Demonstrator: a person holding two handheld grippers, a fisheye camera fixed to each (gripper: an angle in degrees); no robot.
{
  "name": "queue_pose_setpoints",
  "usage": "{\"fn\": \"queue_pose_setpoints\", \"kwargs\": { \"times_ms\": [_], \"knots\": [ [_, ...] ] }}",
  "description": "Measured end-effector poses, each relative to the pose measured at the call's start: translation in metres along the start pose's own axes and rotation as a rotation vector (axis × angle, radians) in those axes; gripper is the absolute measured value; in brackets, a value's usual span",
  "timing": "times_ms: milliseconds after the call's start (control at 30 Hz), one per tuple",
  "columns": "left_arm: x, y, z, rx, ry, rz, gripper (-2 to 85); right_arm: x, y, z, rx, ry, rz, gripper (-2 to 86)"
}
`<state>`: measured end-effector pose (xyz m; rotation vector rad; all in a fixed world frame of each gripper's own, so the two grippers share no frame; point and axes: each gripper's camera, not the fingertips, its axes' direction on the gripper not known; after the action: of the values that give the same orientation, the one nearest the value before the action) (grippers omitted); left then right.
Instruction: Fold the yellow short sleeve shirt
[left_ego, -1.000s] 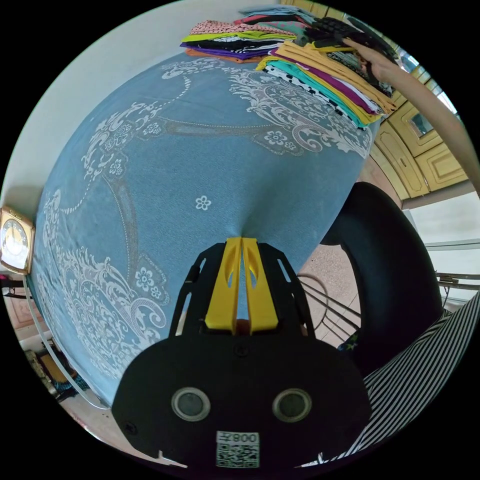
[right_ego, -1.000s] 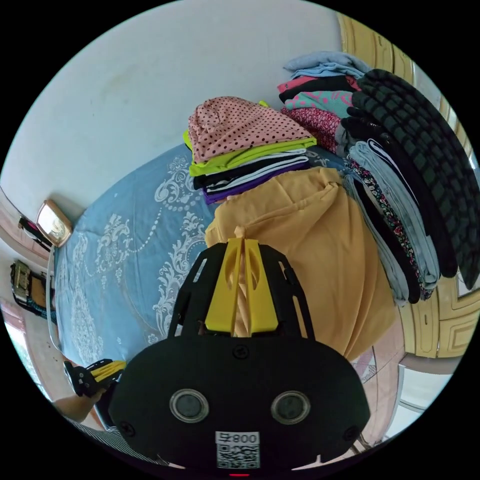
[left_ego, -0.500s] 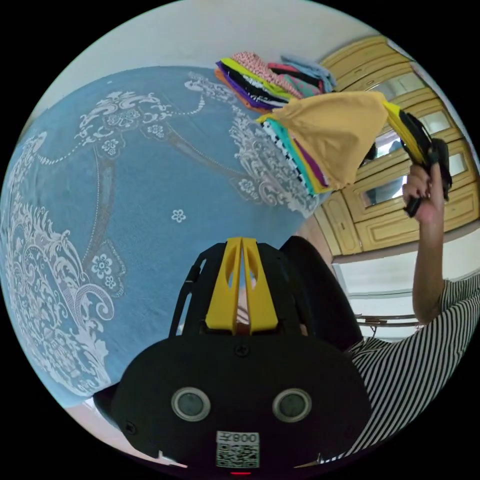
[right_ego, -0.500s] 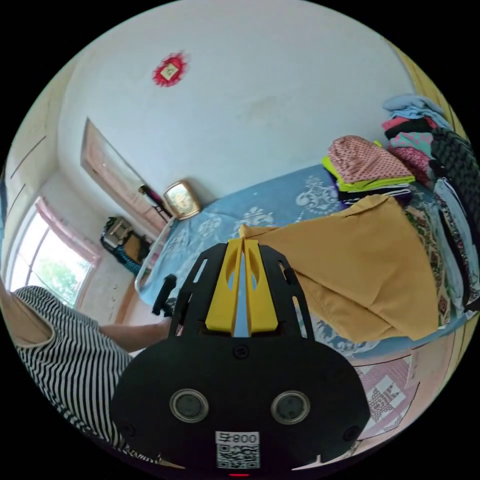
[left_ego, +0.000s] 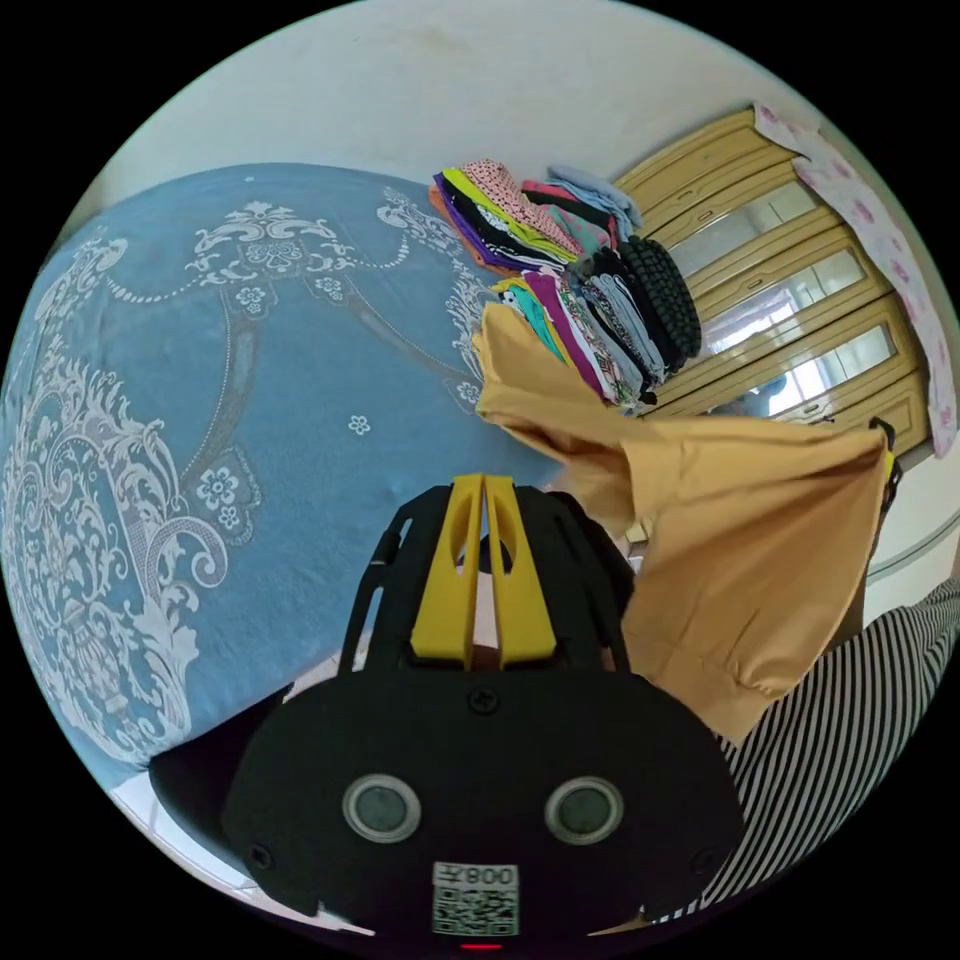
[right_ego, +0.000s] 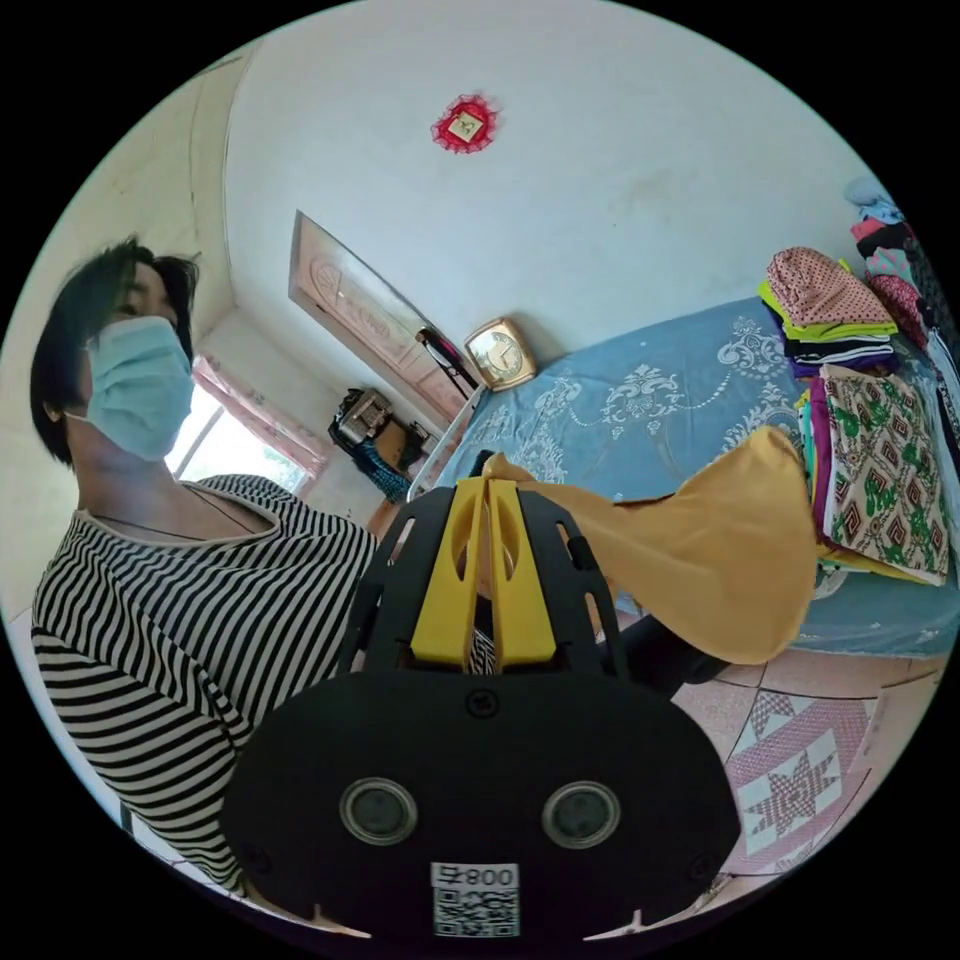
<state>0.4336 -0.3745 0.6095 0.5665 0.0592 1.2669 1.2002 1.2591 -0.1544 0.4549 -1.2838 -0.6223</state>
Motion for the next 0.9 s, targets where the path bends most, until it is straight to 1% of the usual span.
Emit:
{"fn": "queue_pose_setpoints", "kwargs": {
  "times_ms": [100, 200, 267, 367, 533, 667, 800, 900],
  "knots": [
    [0.004, -0.041, 0.000, -0.020, 0.049, -0.021, 1.8, -0.008, 0.011, -0.009, -0.012, -0.025, -0.007, 0.2],
    [0.001, -0.089, 0.011, -0.057, 0.138, -0.087, 4.3, -0.011, 0.021, -0.016, -0.016, -0.032, 0.006, 0.2],
    [-0.004, -0.129, 0.019, -0.062, 0.234, -0.149, 6.1, -0.012, 0.025, -0.021, -0.012, -0.055, 0.017, 0.2],
    [0.000, -0.187, 0.030, -0.082, 0.305, -0.200, 7.2, -0.012, 0.026, -0.029, -0.012, -0.064, 0.019, 0.2],
    [0.024, -0.286, 0.040, -0.125, 0.313, -0.212, 7.6, -0.015, 0.025, -0.038, -0.028, -0.068, 0.019, 0.2],
    [0.055, -0.354, 0.053, -0.207, 0.303, -0.206, 5.9, -0.016, 0.025, -0.046, -0.029, -0.062, 0.036, 0.2],
    [0.085, -0.391, 0.049, -0.247, 0.307, -0.197, 2.3, -0.016, 0.024, -0.055, -0.012, -0.066, 0.051, 0.2],
    [0.104, -0.409, 0.024, -0.214, 0.360, -0.204, 1.2, -0.016, 0.023, -0.061, 0.000, -0.070, 0.056, 0.2]
  ]
}}
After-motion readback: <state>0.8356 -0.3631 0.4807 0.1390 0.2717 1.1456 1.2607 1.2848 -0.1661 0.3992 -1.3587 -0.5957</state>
